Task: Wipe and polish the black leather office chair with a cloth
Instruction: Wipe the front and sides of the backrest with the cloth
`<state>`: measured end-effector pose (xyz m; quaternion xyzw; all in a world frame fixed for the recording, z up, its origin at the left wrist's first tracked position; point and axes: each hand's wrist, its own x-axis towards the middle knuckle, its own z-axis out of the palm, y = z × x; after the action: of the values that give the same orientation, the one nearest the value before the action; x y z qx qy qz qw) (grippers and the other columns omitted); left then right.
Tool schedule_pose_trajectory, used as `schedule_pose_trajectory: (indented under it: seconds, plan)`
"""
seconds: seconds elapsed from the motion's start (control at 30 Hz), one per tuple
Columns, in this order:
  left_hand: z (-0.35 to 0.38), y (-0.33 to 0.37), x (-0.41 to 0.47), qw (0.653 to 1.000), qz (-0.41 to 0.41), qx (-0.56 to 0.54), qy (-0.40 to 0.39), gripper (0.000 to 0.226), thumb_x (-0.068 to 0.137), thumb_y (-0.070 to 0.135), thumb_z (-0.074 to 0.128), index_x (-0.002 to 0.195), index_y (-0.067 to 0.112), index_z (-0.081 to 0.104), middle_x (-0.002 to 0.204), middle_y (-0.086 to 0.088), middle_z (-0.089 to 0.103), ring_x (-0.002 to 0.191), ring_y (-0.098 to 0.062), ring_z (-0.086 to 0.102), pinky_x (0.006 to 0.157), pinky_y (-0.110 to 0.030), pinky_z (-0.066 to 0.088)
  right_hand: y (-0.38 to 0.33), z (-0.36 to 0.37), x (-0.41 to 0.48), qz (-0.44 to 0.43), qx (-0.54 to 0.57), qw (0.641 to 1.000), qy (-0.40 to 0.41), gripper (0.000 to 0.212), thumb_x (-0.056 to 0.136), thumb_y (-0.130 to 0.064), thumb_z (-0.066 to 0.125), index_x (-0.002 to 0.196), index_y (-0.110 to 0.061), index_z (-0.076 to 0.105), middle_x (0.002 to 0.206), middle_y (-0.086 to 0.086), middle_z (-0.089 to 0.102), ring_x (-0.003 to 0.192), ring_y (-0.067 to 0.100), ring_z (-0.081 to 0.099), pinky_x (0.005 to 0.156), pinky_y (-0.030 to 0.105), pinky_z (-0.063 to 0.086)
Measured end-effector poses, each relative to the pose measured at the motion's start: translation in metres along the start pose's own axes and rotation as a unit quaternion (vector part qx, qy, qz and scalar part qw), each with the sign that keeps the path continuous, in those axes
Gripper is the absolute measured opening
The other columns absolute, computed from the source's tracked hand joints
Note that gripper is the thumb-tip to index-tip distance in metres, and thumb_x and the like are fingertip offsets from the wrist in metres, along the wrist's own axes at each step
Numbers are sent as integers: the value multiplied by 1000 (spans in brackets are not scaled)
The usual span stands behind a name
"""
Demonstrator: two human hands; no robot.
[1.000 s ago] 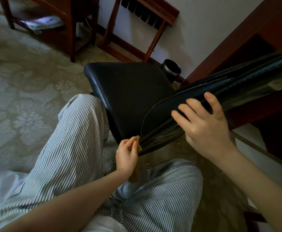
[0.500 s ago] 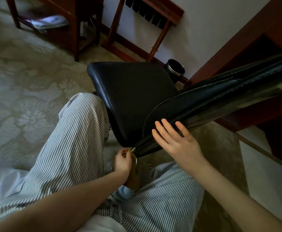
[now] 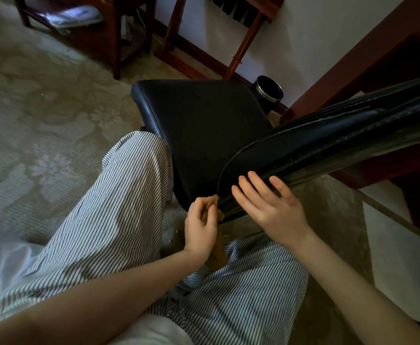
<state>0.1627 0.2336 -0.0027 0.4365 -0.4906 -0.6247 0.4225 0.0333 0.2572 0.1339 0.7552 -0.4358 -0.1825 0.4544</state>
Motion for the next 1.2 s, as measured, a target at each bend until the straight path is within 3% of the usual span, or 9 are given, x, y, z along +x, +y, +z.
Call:
schedule_pose_trajectory:
  seconds: [0.13,0.2,0.33,0.43,0.6,0.77,0.9,1.2]
  plan:
    - [-4,-34,0,995,-91,33,18,16,95,13,47,95,26,57,101,-5,60,97,-18,59,86,-35,51,-2,0,-3,10,5,1000,8,36,96,-9,37,110,-17,69,114,3,68,118,21,44,115,38,5]
    - [-6,-43,5,987,-155,30,10,16,96,10,45,95,22,56,102,-7,60,100,-22,57,83,-31,46,-2,0,-5,16,4,1000,11,36,97,-8,36,110,-17,69,113,3,68,118,20,44,115,38,6]
    - [-16,-56,12,953,-294,61,44,22,99,12,39,113,13,56,118,-11,57,107,-25,53,83,-30,38,-1,2,-7,17,4,1000,21,34,97,-8,35,113,-16,64,114,3,67,119,20,45,114,38,8]
    - [-24,-63,14,924,-361,89,89,33,100,13,35,129,9,51,131,-16,51,118,-33,48,96,-38,38,-1,2,-9,15,9,999,27,32,97,-8,35,116,-15,60,115,2,67,119,19,45,114,37,9]
    - [-10,-76,14,909,-413,49,21,17,94,16,47,108,18,56,115,-15,58,103,-32,54,95,-38,43,0,4,-11,9,4,999,36,28,95,-9,40,116,-15,58,113,1,68,118,19,45,115,38,6]
    - [-6,-65,13,915,-399,-17,63,17,94,7,44,105,11,56,100,-14,56,90,-25,51,87,-36,42,-1,5,-11,8,-3,999,40,27,95,-9,40,115,-16,57,111,0,69,117,19,45,115,39,5]
    - [-5,-52,15,932,-358,13,43,15,95,8,43,102,12,56,92,-8,54,84,-21,49,74,-27,36,-1,8,-11,15,-12,999,51,25,95,-8,41,112,-17,58,109,-1,69,115,19,47,115,40,4]
    - [-2,-27,15,973,-222,66,-2,18,95,13,46,102,17,62,102,-4,63,94,-16,58,81,-27,44,-5,10,-13,32,-1,999,44,25,95,-7,40,111,-16,58,108,1,69,115,20,46,116,42,1]
